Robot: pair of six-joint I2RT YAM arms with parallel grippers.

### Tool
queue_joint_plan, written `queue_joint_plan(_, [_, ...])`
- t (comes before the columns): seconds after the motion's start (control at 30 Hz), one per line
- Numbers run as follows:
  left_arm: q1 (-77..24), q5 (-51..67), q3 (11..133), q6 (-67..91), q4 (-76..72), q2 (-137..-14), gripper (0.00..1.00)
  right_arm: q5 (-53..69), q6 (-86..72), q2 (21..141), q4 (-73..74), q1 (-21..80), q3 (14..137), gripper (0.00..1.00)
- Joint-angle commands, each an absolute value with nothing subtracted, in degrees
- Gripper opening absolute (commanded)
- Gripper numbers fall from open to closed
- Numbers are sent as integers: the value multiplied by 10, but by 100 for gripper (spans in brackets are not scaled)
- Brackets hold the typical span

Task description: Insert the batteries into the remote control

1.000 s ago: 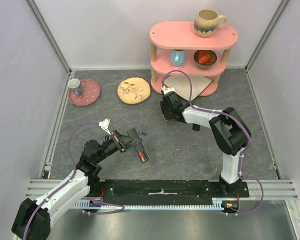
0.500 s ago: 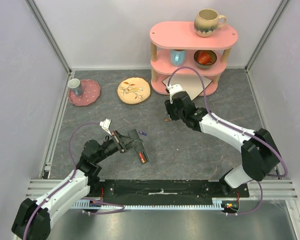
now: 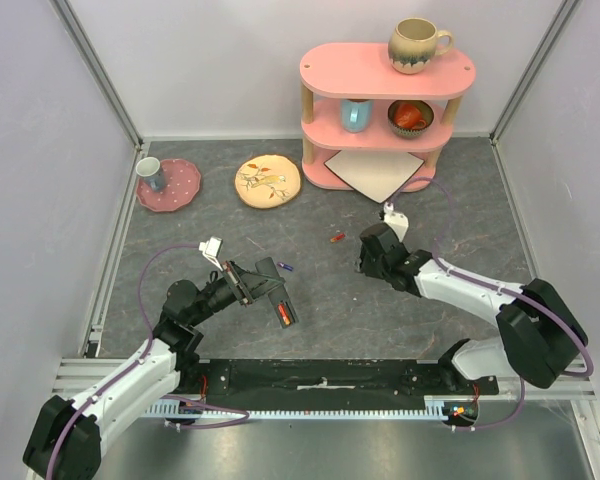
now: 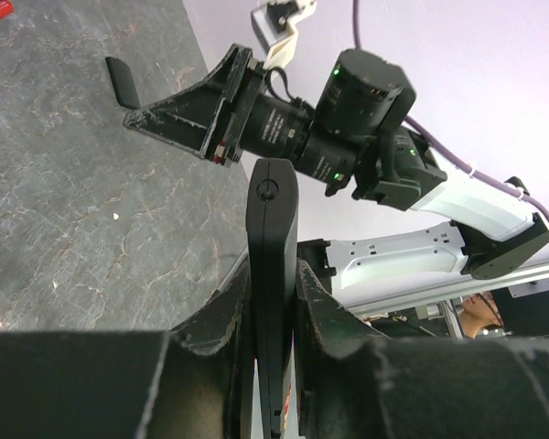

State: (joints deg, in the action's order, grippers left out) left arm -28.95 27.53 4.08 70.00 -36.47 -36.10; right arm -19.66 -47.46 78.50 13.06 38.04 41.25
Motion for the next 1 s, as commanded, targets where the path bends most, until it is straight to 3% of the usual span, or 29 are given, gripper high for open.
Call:
queue_joint_plan(0.0, [-286, 267, 35, 697, -397, -355, 2, -244, -679, 764, 95, 379, 370, 45])
queue_joint_plan(0.33, [-286, 247, 25, 699, -389, -342, 2, -262, -783, 795, 97, 381, 364, 45])
queue_joint_plan(0.63, [-286, 246, 32, 696, -395, -359, 2, -269, -715, 871, 163, 381, 433, 54])
queue_joint_plan(0.77, [-286, 245, 32, 696, -397, -363, 2, -265, -700, 887, 174, 381, 445, 63])
queue_joint_plan(0.97, [-286, 244, 29, 694, -398, -365, 2, -252, -693, 898, 175, 381, 455, 67])
